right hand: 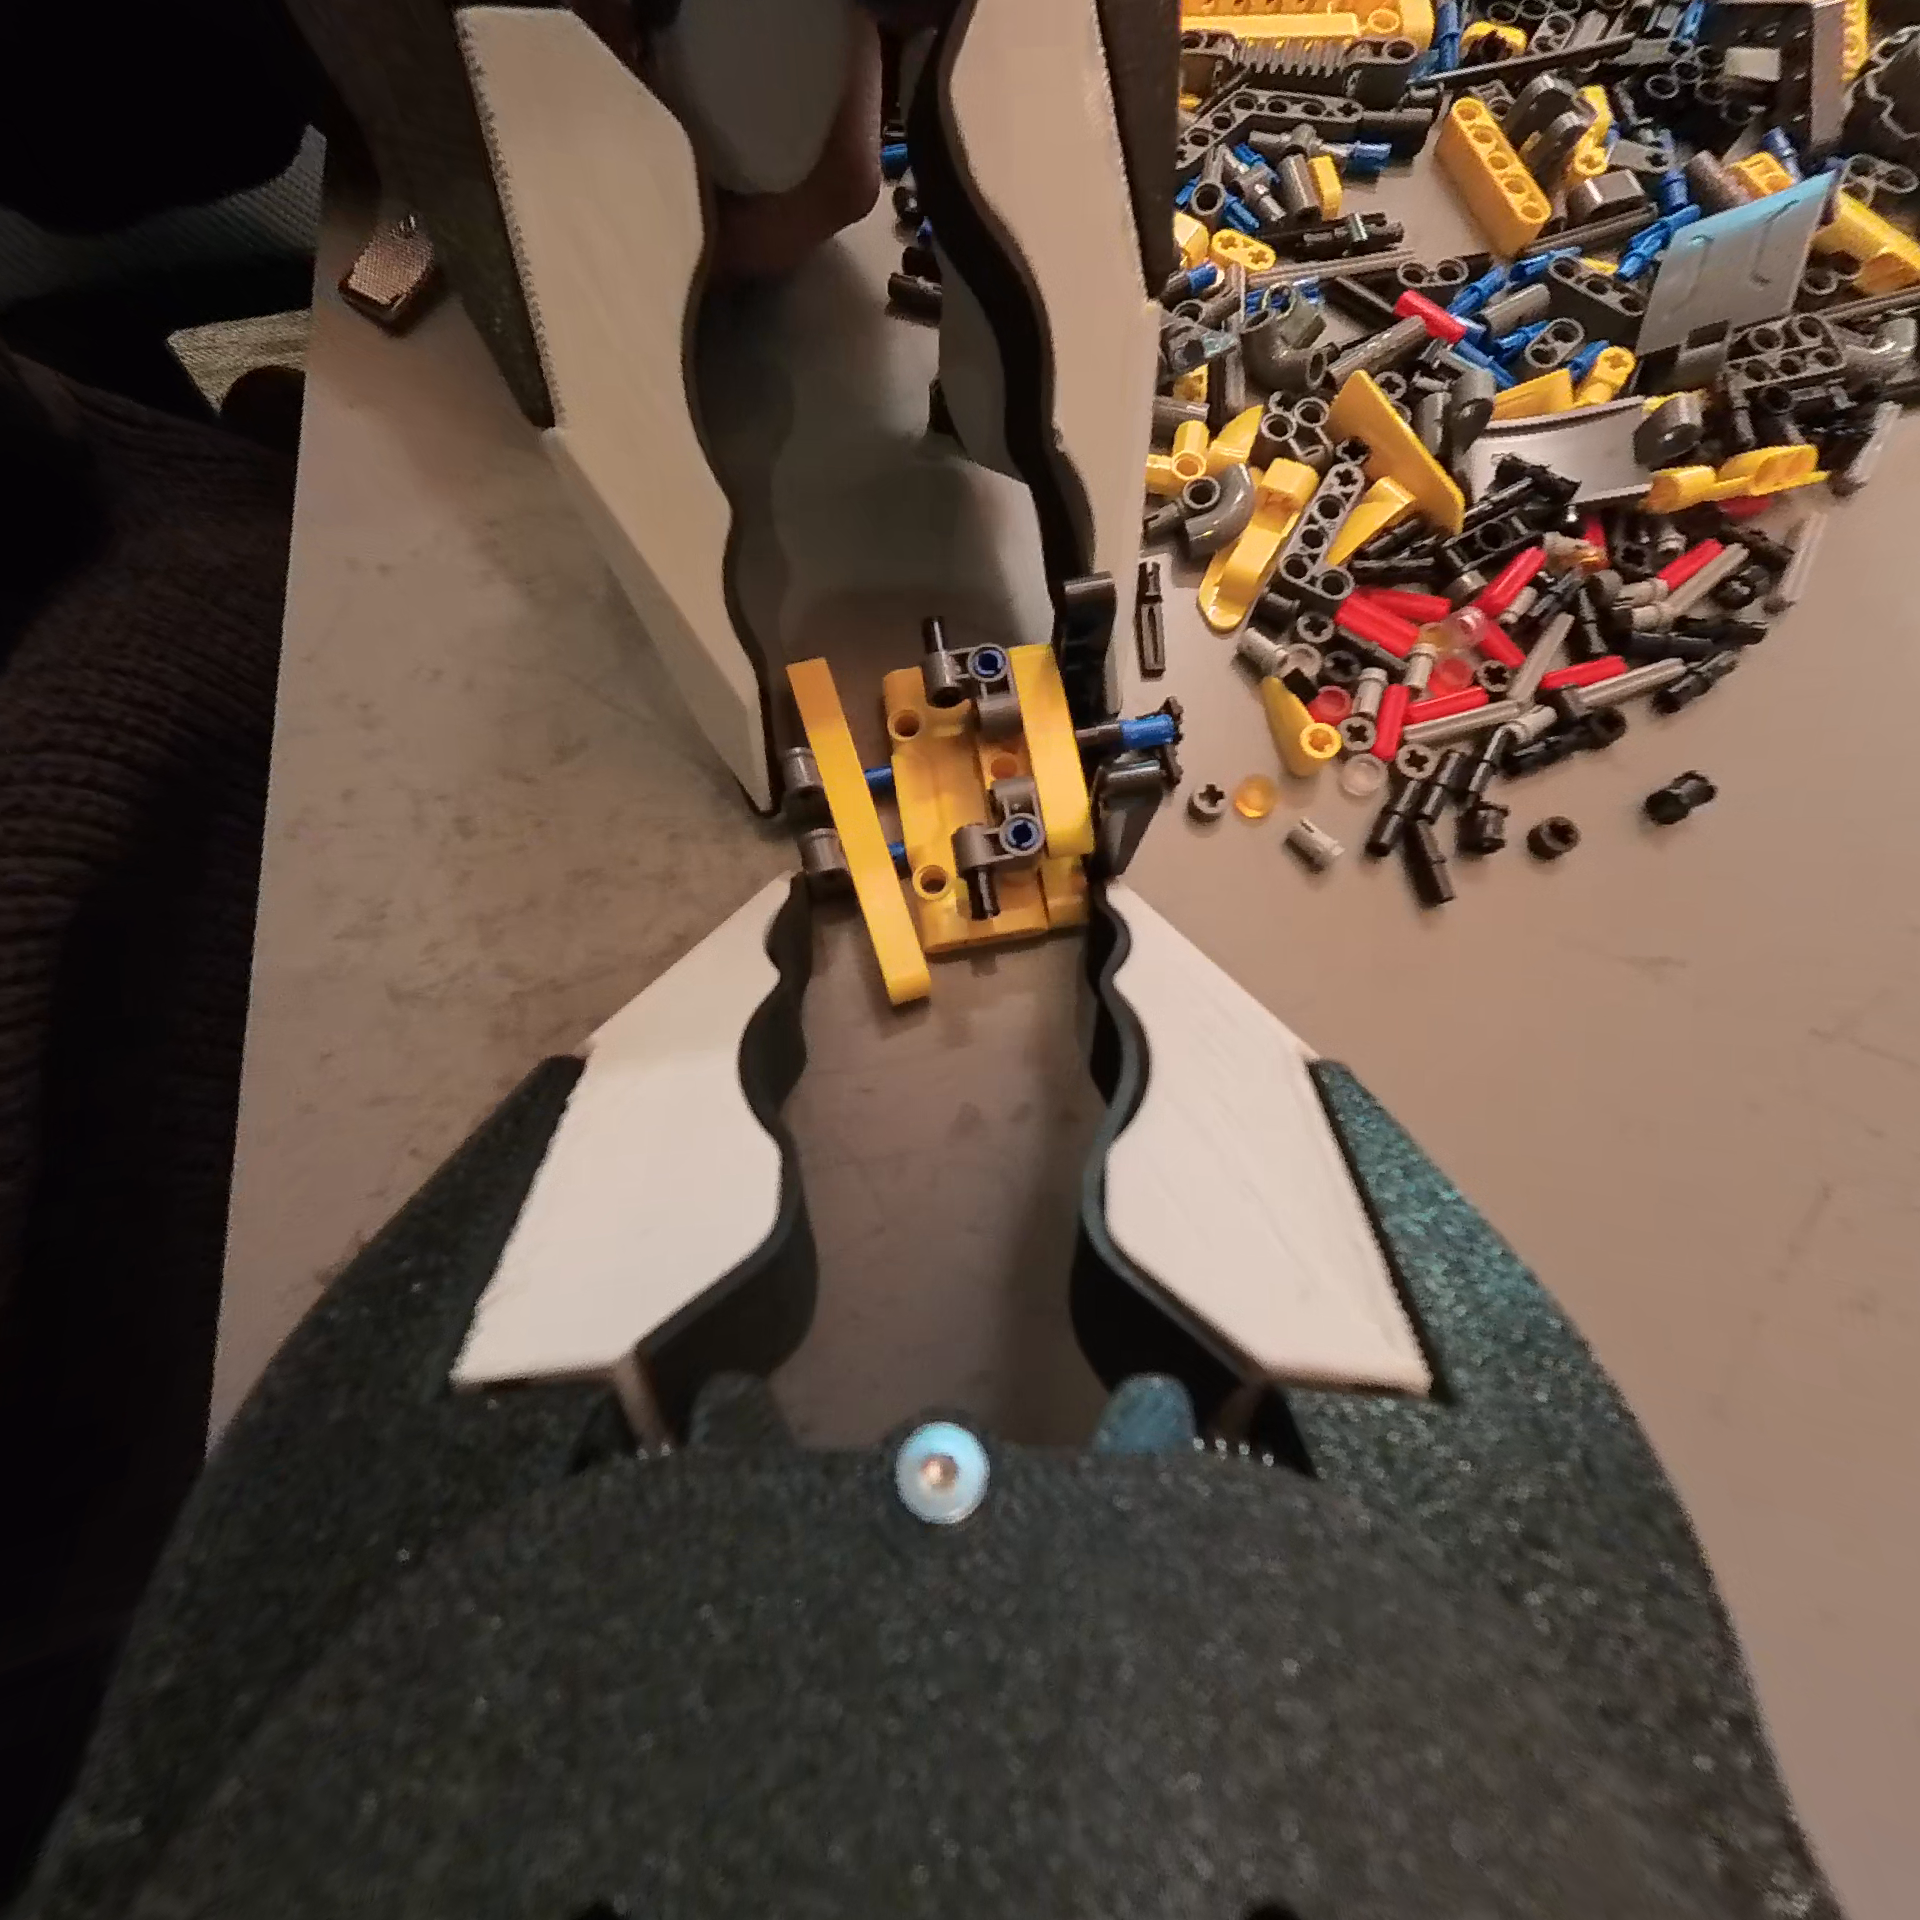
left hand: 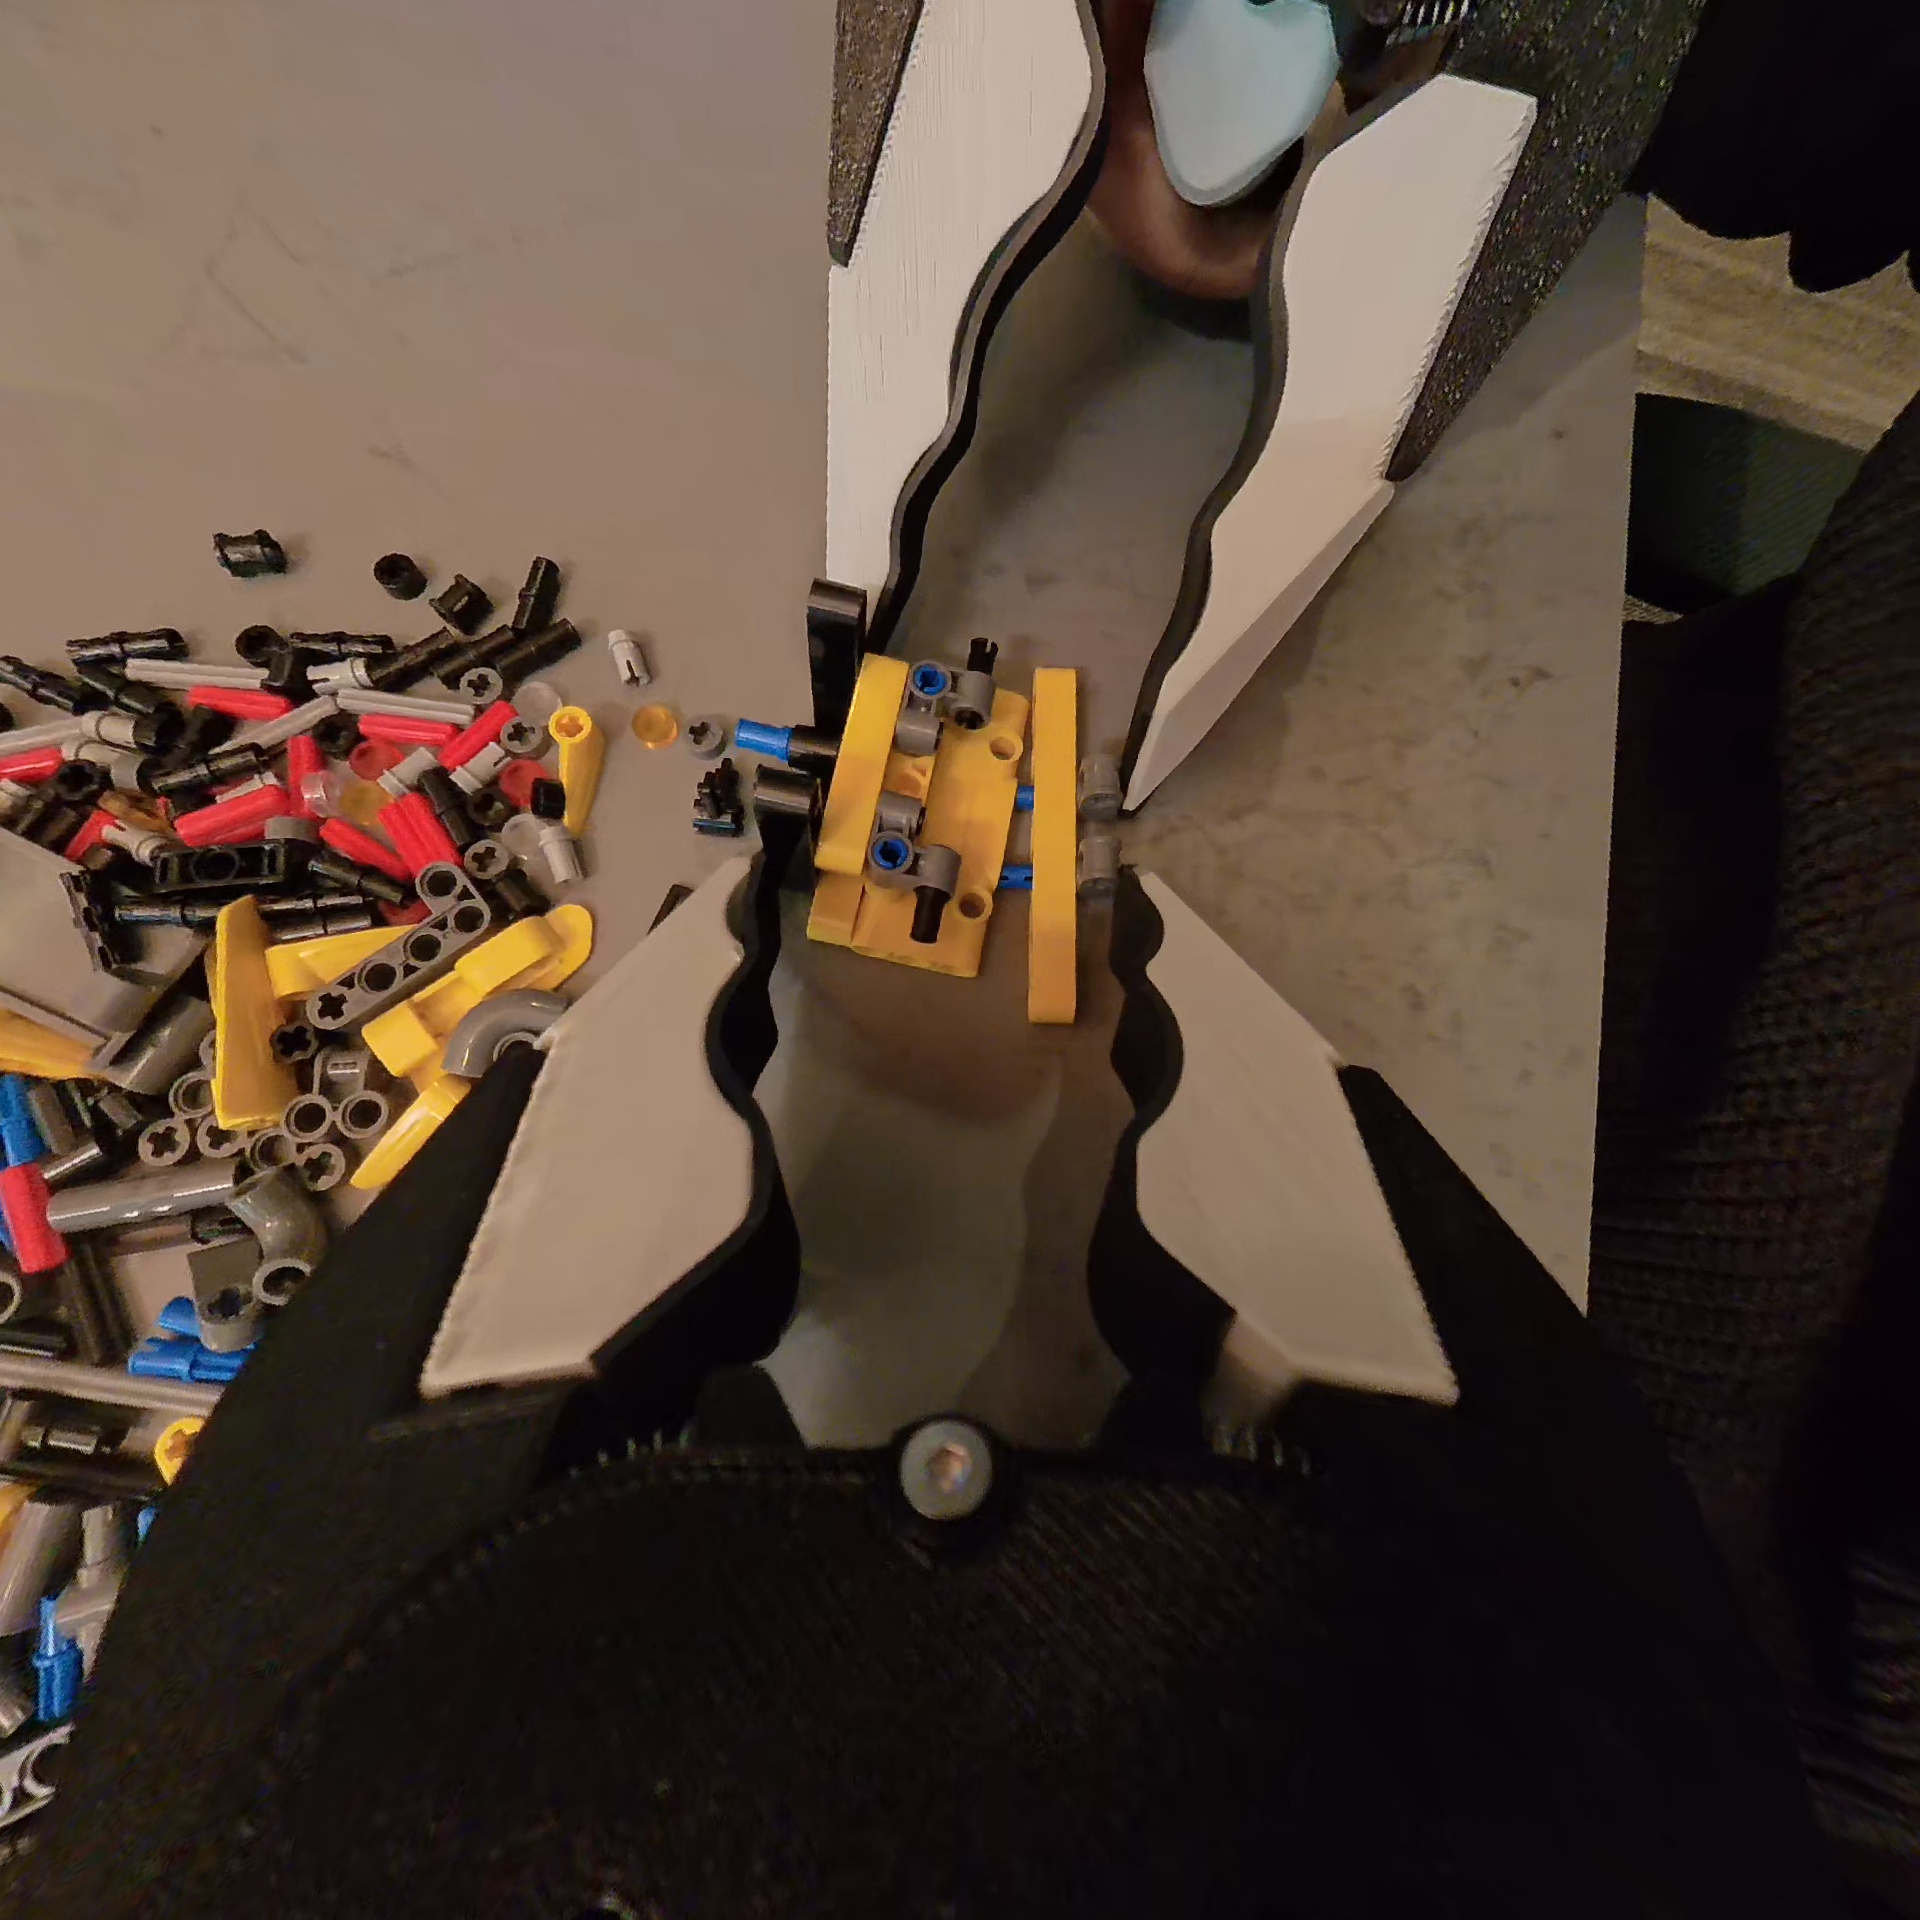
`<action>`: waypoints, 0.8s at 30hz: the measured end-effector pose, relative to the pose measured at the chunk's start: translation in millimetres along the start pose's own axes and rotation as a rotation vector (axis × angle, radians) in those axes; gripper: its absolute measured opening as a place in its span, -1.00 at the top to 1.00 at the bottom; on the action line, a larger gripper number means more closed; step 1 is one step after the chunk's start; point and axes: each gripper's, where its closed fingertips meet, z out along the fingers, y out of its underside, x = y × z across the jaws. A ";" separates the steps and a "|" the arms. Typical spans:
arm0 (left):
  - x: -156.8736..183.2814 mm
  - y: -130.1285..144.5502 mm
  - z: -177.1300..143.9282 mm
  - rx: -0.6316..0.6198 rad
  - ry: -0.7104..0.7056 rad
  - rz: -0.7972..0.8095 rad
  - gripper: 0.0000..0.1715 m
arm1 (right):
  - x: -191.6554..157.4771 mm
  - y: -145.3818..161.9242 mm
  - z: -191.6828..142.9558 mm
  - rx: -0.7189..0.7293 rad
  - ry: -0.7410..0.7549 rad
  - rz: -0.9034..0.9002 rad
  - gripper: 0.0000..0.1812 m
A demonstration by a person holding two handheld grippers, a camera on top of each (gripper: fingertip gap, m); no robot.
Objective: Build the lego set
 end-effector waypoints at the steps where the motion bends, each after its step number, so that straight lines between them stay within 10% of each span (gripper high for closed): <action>1: -0.1 -0.1 0.0 0.000 0.001 -0.008 0.26 | 0.0 0.1 0.0 0.000 -0.001 0.001 0.42; 7: 10.5 3.9 0.5 -0.021 0.025 0.051 -0.01 | -0.5 1.0 0.1 -0.004 0.003 -0.011 0.41; 12: 2.1 3.9 -2.2 -0.013 0.005 0.063 0.33 | -2.9 1.2 -0.1 -0.004 -0.012 -0.021 0.41; 24: 1.0 4.1 -2.7 -0.011 -0.008 0.097 0.45 | -4.3 1.3 -0.1 -0.005 -0.003 -0.035 0.39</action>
